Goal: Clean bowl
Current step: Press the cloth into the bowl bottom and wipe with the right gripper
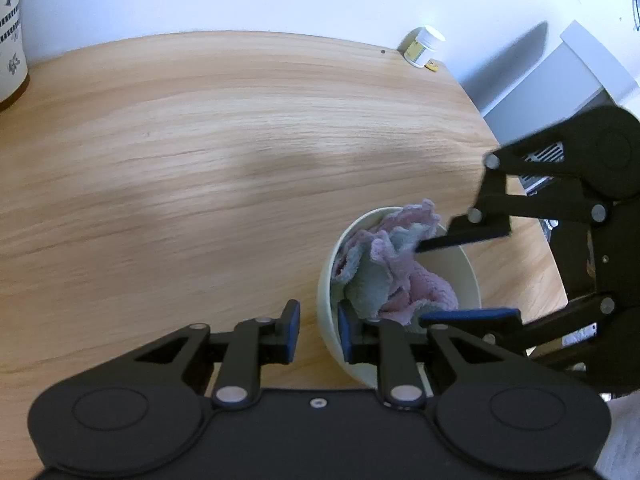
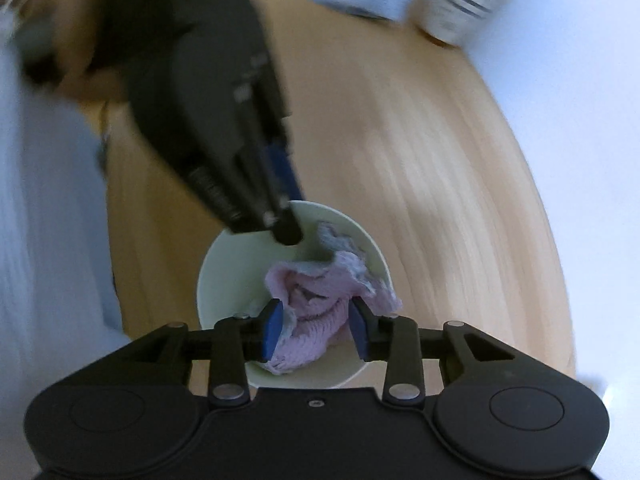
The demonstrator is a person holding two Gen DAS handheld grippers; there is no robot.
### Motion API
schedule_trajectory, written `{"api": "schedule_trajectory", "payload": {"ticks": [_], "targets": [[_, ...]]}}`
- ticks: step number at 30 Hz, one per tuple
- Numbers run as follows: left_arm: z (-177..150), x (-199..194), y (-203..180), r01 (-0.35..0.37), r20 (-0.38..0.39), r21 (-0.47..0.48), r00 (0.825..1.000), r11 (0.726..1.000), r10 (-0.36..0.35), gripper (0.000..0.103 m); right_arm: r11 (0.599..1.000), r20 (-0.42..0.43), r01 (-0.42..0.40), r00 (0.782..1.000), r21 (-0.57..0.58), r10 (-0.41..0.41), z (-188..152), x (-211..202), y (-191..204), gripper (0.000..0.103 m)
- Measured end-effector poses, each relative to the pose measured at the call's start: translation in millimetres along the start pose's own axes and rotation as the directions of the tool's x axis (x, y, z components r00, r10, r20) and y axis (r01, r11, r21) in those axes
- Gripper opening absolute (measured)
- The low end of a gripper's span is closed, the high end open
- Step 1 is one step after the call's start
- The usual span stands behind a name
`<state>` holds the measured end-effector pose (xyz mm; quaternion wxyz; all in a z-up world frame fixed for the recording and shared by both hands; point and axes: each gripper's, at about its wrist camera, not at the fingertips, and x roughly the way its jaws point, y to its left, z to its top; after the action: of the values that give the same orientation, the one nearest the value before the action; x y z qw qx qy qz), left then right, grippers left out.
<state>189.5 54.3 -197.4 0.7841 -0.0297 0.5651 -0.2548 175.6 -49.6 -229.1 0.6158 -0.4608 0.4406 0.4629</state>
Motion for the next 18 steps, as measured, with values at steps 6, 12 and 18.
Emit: {"api": "schedule_trajectory", "payload": {"ticks": [6,12,18], "targets": [[0,-1,2,-0.002,-0.005,-0.010,1.000,1.000,0.002,0.019,0.972,-0.011,-0.016,1.000,-0.236,0.014,4,7,5,0.054],[2,5,0,-0.012,-0.015,-0.042,1.000,0.999,0.011,0.020,0.888,-0.069,-0.121,0.992,-0.444,0.101,1,21,3,0.058],[3,10,-1,-0.019,-0.011,-0.065,1.000,0.998,0.019,0.020,0.884,-0.111,-0.163,0.986,-0.439,0.126,1,43,4,0.046]]}}
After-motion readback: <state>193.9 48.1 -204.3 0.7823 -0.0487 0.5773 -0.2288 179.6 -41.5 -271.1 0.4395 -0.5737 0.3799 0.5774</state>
